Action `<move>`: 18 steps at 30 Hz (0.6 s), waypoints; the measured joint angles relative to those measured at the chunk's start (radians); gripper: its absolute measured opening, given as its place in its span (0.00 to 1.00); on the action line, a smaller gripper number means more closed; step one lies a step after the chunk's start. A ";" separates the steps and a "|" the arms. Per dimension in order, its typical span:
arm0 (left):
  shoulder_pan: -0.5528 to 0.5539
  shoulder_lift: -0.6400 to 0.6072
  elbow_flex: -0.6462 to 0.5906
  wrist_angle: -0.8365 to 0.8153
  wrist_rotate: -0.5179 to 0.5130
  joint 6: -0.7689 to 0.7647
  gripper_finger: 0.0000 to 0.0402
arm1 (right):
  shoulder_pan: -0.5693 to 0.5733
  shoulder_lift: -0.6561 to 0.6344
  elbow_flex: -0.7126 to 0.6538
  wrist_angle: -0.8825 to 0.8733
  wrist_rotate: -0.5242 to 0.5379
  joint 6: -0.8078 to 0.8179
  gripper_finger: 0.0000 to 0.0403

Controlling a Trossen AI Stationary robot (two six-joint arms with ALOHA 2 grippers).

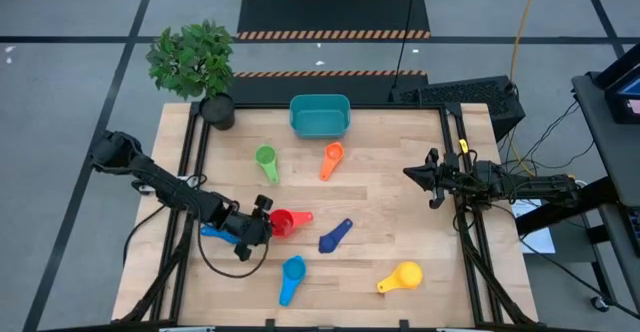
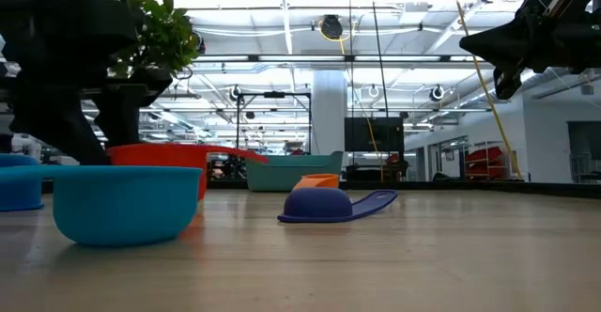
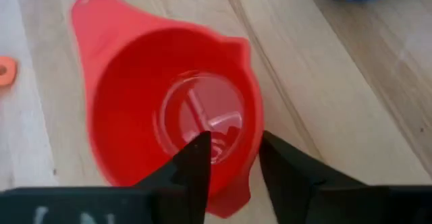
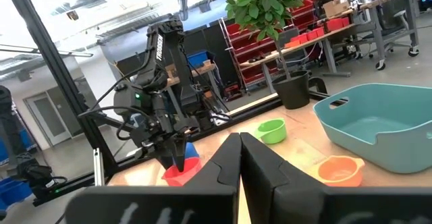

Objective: Nest measuring cups in basket
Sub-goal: Put the red measuring cup into the blue bin

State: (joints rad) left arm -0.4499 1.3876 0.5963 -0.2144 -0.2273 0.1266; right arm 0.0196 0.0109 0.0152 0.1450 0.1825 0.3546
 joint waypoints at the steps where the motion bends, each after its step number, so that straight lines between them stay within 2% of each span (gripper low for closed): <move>1: 0.000 0.000 -0.001 0.000 0.000 0.006 0.26 | 0.000 0.000 0.000 0.000 0.000 0.000 0.00; 6: -0.002 0.000 -0.001 0.009 -0.001 0.070 0.07 | 0.000 0.000 0.000 0.000 0.000 0.000 0.00; 7: -0.002 -0.001 -0.001 0.014 -0.001 0.083 0.06 | 0.000 0.000 0.000 0.001 0.000 0.000 0.00; 12: -0.002 -0.004 0.001 0.106 0.008 0.165 0.08 | 0.000 0.026 0.000 -0.015 -0.007 0.024 0.00; 18: 0.018 -0.059 0.032 0.259 0.026 0.320 0.06 | 0.022 0.164 0.001 0.089 -0.027 -0.002 0.05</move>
State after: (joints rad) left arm -0.4320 1.3286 0.6281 0.0446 -0.2008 0.4467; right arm 0.0418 0.1751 0.0161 0.2338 0.1551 0.3525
